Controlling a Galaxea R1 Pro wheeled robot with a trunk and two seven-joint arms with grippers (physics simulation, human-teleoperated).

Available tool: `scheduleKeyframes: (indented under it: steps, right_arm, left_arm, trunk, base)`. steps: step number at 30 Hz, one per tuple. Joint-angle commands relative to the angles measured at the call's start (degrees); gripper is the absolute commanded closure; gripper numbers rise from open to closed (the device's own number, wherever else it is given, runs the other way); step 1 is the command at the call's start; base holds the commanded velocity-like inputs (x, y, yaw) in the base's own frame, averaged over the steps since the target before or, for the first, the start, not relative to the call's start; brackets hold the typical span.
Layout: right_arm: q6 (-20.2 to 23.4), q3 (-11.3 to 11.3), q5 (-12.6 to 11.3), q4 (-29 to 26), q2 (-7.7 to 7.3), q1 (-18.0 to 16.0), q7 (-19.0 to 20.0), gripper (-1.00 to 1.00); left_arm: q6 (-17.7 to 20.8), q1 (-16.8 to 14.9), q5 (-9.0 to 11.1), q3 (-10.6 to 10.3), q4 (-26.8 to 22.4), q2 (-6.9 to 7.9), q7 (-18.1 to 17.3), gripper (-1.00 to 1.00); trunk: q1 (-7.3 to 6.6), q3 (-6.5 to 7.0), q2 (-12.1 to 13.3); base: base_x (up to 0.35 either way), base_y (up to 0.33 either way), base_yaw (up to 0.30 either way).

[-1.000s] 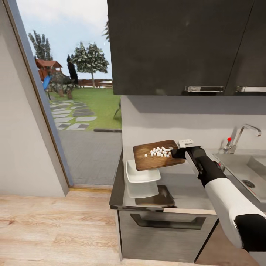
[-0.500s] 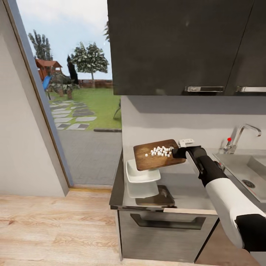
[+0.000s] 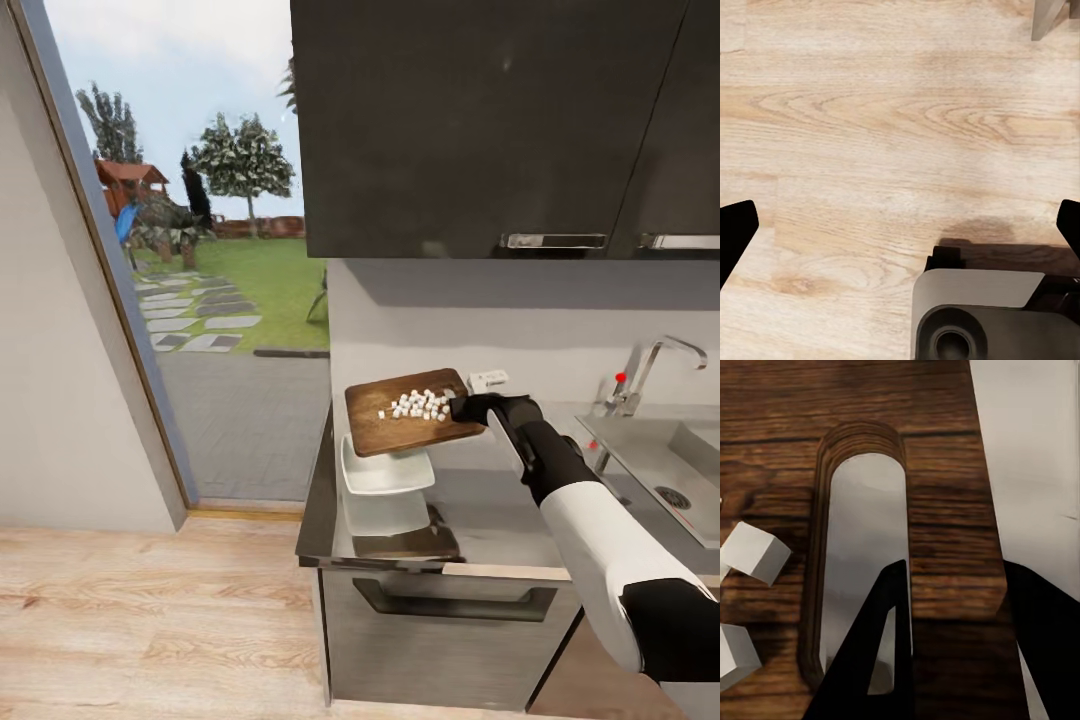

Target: In the kitchen, take the Vidalia onion out of the sink, dice it on the chopping board with the paring knife, put the diced onion into the bowl on the countertop, then place both the paring knife and the chopping board into the sink.

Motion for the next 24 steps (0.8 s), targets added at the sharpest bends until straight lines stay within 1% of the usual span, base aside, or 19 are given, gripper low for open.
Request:
scheduleKeyframes:
  steps: [1, 18, 24]
  right_arm:
    - [-0.1, 0.2, -0.4, -0.1, -0.08, 0.0, -0.1, 1.00]
    - [-0.5, 0.2, -0.3, 0.0, -0.16, 0.0, -0.2, 1.00]
    - [-0.5, 0.3, 0.4, 0.0, -0.16, 0.0, -0.2, 1.00]
  left_arm:
    - [-0.4, -0.1, 0.6, -0.5, 0.3, -0.05, 0.0, -1.00]
    - [-0.4, -0.1, 0.6, -0.5, 0.3, -0.05, 0.0, -1.00]
    - [-0.4, -0.1, 0.6, -0.5, 0.3, -0.05, 0.0, -1.00]
  trunk:
    - [0.01, -0.09, -0.1]
    - [0.01, -0.09, -0.1]
    - [0.01, -0.09, -0.1]
  base:
    - [0.000, 0.000, 0.000]
    - [0.000, 0.000, 0.000]
    - [0.000, 0.000, 0.000]
